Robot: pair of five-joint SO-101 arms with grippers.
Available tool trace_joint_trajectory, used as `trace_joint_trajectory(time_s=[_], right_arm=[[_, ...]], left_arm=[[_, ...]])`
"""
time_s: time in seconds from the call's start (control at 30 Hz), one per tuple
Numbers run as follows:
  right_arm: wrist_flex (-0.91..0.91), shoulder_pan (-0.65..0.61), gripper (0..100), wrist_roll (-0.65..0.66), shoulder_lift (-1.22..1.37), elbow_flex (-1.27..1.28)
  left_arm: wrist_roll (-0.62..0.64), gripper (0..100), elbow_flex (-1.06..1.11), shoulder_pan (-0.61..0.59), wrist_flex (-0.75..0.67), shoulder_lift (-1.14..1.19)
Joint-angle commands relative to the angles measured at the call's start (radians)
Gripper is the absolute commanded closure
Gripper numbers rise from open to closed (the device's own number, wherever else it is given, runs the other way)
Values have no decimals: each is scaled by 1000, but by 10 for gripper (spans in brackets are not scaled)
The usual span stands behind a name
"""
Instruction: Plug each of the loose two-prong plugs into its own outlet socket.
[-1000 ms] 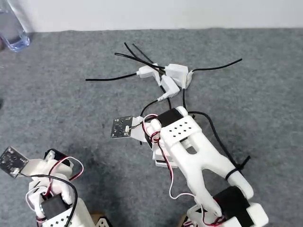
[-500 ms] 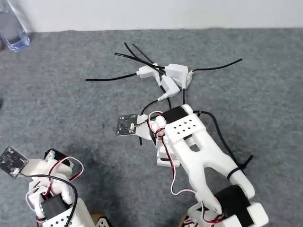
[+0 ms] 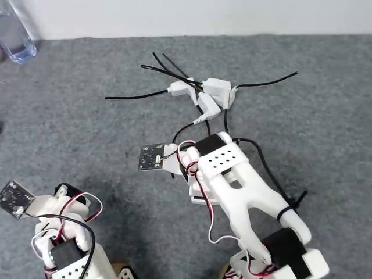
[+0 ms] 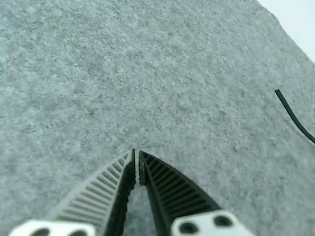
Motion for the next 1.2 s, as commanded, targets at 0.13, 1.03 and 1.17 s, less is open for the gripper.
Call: trace_joint_trajectory(time_s=[0.13, 1.03, 1.17], right_arm=[[-51, -13, 991, -14, 122, 0], [90, -48, 969, -129, 150, -212], [147, -51, 811, -140, 48, -255]], left_arm=[[-9, 986, -5, -6, 0, -11], [-9, 986, -5, -3, 0, -11], [-9, 985, -5, -5, -2, -11]])
